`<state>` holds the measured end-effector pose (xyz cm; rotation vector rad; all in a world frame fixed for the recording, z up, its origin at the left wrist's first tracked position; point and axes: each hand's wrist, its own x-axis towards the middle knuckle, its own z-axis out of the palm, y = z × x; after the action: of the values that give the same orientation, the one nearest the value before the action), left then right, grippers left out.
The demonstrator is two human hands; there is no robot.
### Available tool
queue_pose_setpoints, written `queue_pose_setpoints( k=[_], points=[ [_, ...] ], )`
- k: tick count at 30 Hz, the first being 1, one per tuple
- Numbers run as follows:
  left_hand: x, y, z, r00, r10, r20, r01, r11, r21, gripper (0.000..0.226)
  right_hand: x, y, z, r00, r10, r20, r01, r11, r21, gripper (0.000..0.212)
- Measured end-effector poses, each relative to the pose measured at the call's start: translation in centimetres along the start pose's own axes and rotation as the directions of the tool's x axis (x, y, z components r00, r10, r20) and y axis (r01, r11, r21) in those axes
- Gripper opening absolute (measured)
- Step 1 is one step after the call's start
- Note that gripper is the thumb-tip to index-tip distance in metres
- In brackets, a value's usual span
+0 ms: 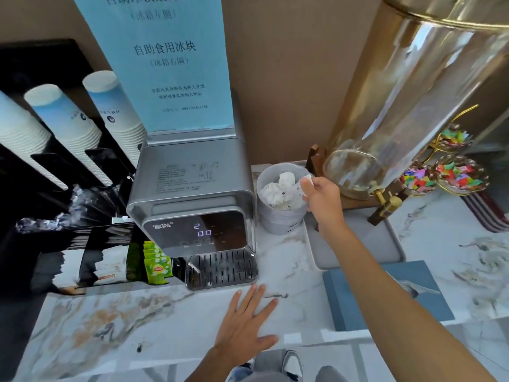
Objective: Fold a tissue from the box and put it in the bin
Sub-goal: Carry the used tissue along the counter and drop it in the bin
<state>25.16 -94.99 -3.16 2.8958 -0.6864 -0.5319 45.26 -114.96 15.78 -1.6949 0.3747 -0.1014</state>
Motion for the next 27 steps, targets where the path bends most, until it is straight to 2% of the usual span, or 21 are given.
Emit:
queue_pose_setpoints(
  k=[2,9,15,27],
  points=[
    [0.0,-0.1,0.1,1.000,0.001,0.009,-0.001,1.000,-0.001,0.085,0.9,0.1,0.3,1.000,0.000,-0.014,0.000,0.999,-0.037,0.021],
    [0.1,-0.2,0.2,1.000,0.006,0.007,-0.006,1.000,0.016,0.084,1.6,0.4,0.1,0.995,-0.069,-0.072,0.051,0.973,-0.224,0.017],
    [0.1,-0.2,0.3,1.000,0.008,0.008,-0.008,1.000,0.020,0.084,1.9,2.0,0.0,0.975,-0.196,0.104,0.222,0.833,-0.508,0.013],
    [-0.1,-0.2,0.1,1.000,0.014,-0.010,-0.014,1.000,0.026,0.083,0.6,1.5,-0.6,0.976,-0.191,0.108,0.220,0.848,-0.482,0.038]
  ],
)
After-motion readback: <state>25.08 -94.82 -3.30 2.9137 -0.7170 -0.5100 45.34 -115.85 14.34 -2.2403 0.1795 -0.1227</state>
